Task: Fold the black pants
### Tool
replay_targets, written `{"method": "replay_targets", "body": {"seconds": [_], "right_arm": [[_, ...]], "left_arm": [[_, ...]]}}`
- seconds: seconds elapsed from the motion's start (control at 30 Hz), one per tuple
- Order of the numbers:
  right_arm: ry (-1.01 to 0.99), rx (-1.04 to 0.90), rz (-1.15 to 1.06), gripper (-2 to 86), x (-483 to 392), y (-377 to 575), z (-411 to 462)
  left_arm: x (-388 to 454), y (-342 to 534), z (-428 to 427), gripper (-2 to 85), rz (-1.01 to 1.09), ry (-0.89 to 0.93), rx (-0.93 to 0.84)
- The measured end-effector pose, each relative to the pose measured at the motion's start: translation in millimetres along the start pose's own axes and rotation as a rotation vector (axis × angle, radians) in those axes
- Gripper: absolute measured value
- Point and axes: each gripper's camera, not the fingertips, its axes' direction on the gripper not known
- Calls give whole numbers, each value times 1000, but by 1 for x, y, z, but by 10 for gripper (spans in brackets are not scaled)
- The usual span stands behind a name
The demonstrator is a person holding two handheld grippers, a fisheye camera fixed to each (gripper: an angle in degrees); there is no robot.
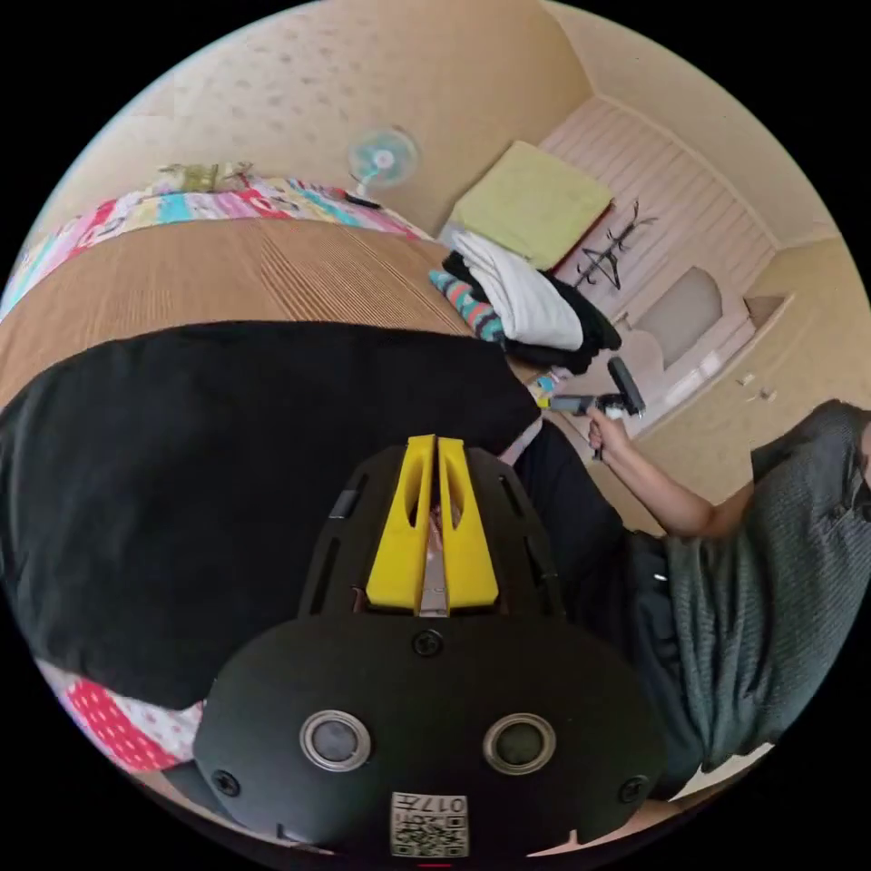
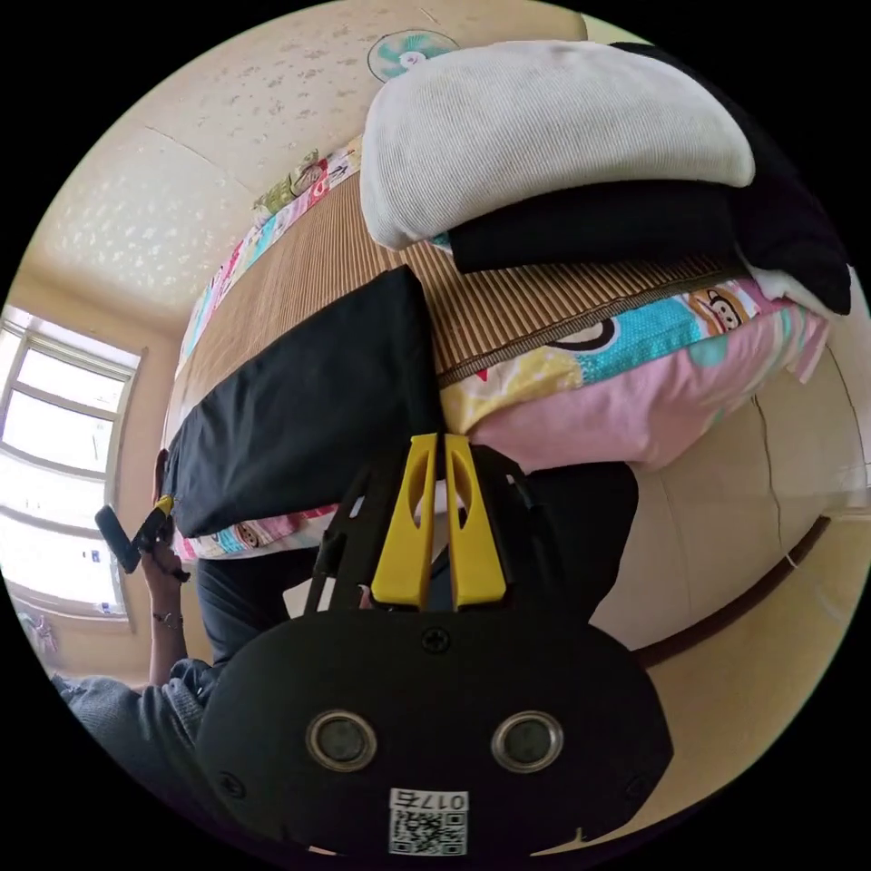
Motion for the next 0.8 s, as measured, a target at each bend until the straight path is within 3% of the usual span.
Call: {"method": "replay_targets", "body": {"seconds": [0.07, 0.17, 0.3, 0.47, 0.53, 0.6, 0.67, 0.8], "right_arm": [[9, 48, 18, 6, 4, 1, -14], [30, 152, 36, 5, 7, 6, -40], [-35, 174, 44, 5, 6, 6, -50], [-76, 143, 46, 4, -6, 6, -43], [-98, 142, 45, 4, -10, 7, -45], [-108, 142, 46, 4, -10, 7, -48], [-102, 143, 54, 3, -7, 8, -52], [-126, 119, 102, 3, 6, 11, -49]], "left_arm": [[-51, 15, -63, 49, -196, -124, 166], [-136, 49, -152, 136, -542, -455, 321], [-234, 72, -207, 175, -831, -611, 312], [-284, 67, -210, 95, -899, -519, 280], [-289, 80, -232, 50, -876, -276, 457], [-299, 115, -254, 41, -752, 117, 720], [-299, 142, -264, 41, -695, 131, 783], [-308, 213, -269, 88, -1090, -108, 761]]}}
